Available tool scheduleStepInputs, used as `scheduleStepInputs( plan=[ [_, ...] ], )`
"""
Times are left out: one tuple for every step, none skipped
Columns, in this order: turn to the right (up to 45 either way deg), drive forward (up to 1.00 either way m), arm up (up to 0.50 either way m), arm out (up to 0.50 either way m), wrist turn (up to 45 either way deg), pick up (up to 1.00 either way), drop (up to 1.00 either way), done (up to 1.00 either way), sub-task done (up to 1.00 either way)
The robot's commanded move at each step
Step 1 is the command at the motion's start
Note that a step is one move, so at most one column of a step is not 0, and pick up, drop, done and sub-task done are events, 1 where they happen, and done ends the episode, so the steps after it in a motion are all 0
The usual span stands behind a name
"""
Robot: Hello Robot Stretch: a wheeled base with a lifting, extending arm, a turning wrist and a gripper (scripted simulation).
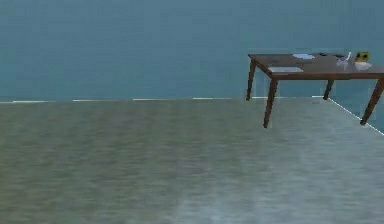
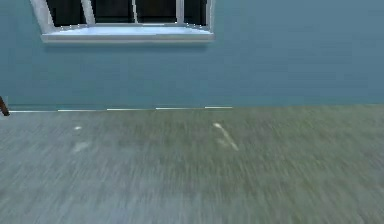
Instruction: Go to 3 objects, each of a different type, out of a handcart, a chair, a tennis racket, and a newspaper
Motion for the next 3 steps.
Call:
scheduleStepInputs(
  plan=[
    [0.0, 0.35, 0.00, 0.00, 0.0, 0.00, 0.00, 0.00, 0.00],
    [-45.0, 0.00, 0.00, 0.00, 0.0, 0.00, 0.00, 0.00, 0.00],
    [-9.0, 0.00, 0.00, 0.00, 0.0, 0.00, 0.00, 0.00, 0.00]
  ],
)
